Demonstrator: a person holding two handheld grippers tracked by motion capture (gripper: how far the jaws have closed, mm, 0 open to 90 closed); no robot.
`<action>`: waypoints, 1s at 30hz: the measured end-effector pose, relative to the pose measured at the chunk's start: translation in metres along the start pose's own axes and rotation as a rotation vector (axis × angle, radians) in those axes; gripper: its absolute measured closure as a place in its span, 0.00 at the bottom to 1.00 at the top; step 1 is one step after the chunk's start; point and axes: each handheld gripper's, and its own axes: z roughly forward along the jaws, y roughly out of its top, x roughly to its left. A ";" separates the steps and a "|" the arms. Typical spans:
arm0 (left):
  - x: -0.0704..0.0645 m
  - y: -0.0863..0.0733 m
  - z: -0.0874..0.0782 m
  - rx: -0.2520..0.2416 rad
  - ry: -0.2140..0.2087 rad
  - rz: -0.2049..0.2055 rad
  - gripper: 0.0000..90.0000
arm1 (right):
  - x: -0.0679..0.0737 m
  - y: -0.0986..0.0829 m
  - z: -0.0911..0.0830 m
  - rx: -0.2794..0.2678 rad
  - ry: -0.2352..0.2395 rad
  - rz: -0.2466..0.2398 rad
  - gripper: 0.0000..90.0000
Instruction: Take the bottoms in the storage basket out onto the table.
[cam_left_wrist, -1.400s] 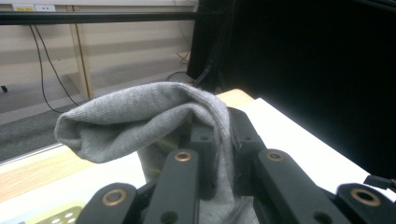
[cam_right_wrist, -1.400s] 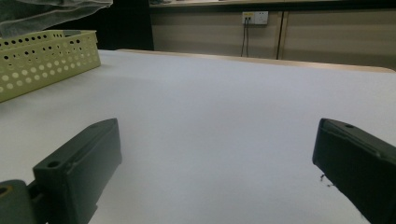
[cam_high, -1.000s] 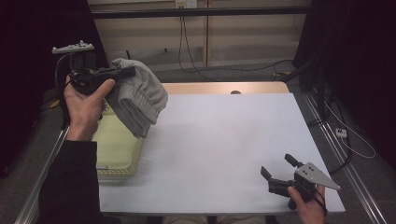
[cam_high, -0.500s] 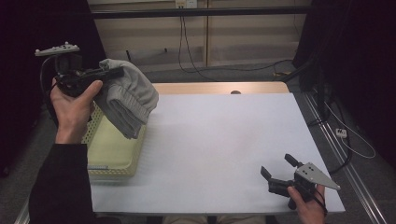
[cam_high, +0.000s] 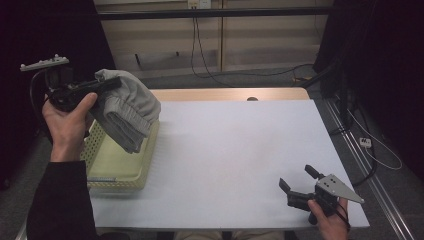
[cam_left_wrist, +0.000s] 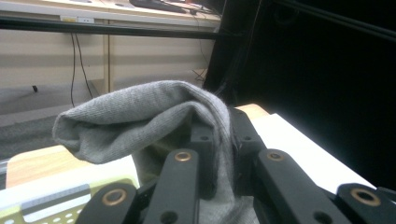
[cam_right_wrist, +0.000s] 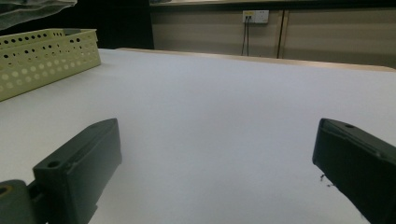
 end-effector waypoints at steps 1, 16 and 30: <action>0.002 -0.002 -0.001 0.004 0.001 -0.003 0.92 | 0.000 0.000 0.000 0.001 -0.001 0.000 0.01; 0.021 -0.020 -0.006 0.030 0.054 -0.034 0.92 | 0.000 0.000 0.000 0.002 -0.002 -0.003 0.01; 0.032 -0.044 0.001 0.053 0.054 -0.067 0.92 | 0.000 0.000 0.000 0.002 -0.001 -0.004 0.01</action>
